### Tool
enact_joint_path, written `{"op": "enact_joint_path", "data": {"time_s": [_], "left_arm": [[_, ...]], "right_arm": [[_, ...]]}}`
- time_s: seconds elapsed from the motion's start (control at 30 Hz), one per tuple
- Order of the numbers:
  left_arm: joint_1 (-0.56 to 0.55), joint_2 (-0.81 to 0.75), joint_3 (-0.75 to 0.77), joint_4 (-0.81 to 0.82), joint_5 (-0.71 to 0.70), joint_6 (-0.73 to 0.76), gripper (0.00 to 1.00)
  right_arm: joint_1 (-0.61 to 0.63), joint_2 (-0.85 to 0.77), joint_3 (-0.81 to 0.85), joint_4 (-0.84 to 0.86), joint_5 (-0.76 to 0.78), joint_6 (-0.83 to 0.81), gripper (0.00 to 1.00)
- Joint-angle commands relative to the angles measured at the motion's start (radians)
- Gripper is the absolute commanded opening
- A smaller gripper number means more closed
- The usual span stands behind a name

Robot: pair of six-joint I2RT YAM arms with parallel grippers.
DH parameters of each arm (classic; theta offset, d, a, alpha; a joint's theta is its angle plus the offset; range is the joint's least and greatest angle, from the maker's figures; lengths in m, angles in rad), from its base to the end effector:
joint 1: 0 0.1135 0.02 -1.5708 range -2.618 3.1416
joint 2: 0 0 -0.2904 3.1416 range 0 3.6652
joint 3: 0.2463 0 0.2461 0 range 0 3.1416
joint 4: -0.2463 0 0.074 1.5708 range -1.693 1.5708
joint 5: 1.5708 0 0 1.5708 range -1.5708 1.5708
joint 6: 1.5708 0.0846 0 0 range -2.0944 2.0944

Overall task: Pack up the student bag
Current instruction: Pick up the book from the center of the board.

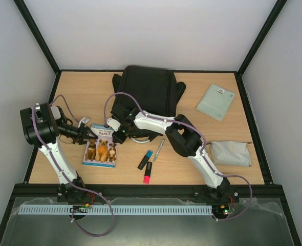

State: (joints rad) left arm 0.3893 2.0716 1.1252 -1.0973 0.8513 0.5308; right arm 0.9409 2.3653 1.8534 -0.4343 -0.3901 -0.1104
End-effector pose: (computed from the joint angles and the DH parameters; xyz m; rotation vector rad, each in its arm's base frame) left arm 0.2911 0.0506 0.0942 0.1056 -2.7734 1.4160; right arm 0.3002 0.4664 0.1289 -1.4524 2.1722 0.8111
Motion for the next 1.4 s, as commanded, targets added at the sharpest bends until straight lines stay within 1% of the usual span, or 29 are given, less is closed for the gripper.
{"op": "enact_joint_path", "data": {"time_s": [0.0, 0.07, 0.17, 0.3, 0.33, 0.4, 0.5, 0.63, 0.7, 0.8, 0.9, 0.97, 1.0, 1.03, 1.07, 1.13, 1.23, 1.3, 1.37], "left_arm": [[-0.015, 0.036, -0.007, 0.04, -0.054, 0.017, 0.37], [-0.015, 0.024, -0.003, 0.032, -0.054, 0.019, 0.34], [-0.014, 0.0, 0.006, 0.022, -0.051, 0.021, 0.24], [-0.015, -0.075, 0.053, -0.022, -0.035, 0.013, 0.17], [-0.014, -0.095, 0.075, -0.044, -0.029, 0.018, 0.15], [-0.015, -0.135, 0.117, -0.092, -0.022, 0.035, 0.12], [-0.019, -0.218, 0.168, -0.14, -0.003, 0.039, 0.03], [-0.06, -0.318, 0.255, -0.193, -0.012, 0.021, 0.02], [-0.094, -0.35, 0.301, -0.198, -0.025, -0.018, 0.02], [-0.16, -0.371, 0.393, -0.196, -0.019, -0.075, 0.02], [-0.236, -0.347, 0.515, -0.186, -0.002, -0.129, 0.02], [-0.291, -0.327, 0.587, -0.151, 0.006, -0.181, 0.02], [-0.309, -0.316, 0.629, -0.136, 0.003, -0.188, 0.02], [-0.343, -0.303, 0.666, -0.119, 0.0, -0.204, 0.02], [-0.368, -0.291, 0.701, -0.082, 0.0, -0.234, 0.02], [-0.397, -0.27, 0.759, 0.019, 0.023, -0.315, 0.02], [-0.411, -0.245, 0.817, 0.241, 0.121, -0.502, 0.02], [-0.411, -0.242, 0.799, 0.43, 0.212, -0.652, 0.02], [-0.415, -0.243, 0.751, 0.636, 0.291, -0.801, 0.02]], "right_arm": [[-0.002, 0.111, -0.051, -0.127, 0.143, -0.012, 0.04], [-0.005, 0.107, -0.047, -0.129, 0.145, -0.011, 0.05], [-0.009, 0.086, -0.027, -0.144, 0.138, -0.001, 0.06], [-0.025, -0.027, 0.014, -0.169, 0.131, -0.008, 0.12], [-0.034, -0.06, 0.024, -0.174, 0.134, -0.01, 0.17], [-0.063, -0.139, 0.039, -0.178, 0.137, 0.003, 0.28], [-0.129, -0.286, -0.009, -0.117, 0.13, 0.075, 0.44], [-0.21, -0.428, -0.019, -0.112, 0.116, 0.091, 0.56], [-0.251, -0.48, -0.02, -0.113, 0.098, 0.105, 0.62], [-0.331, -0.544, -0.031, -0.107, 0.046, 0.161, 0.66], [-0.382, -0.603, -0.057, -0.103, 0.015, 0.18, 0.68], [-0.4, -0.64, -0.073, -0.105, 0.007, 0.17, 0.72], [-0.408, -0.655, -0.078, -0.109, 0.002, 0.167, 0.76], [-0.419, -0.666, -0.075, -0.119, -0.021, 0.169, 0.81], [-0.433, -0.676, -0.074, -0.129, -0.061, 0.176, 0.83], [-0.46, -0.686, -0.074, -0.14, -0.142, 0.238, 0.84], [-0.478, -0.676, -0.072, -0.155, -0.203, 0.317, 0.85], [-0.479, -0.679, -0.094, -0.138, -0.204, 0.325, 0.86], [-0.479, -0.688, -0.121, -0.122, -0.178, 0.327, 0.87]]}}
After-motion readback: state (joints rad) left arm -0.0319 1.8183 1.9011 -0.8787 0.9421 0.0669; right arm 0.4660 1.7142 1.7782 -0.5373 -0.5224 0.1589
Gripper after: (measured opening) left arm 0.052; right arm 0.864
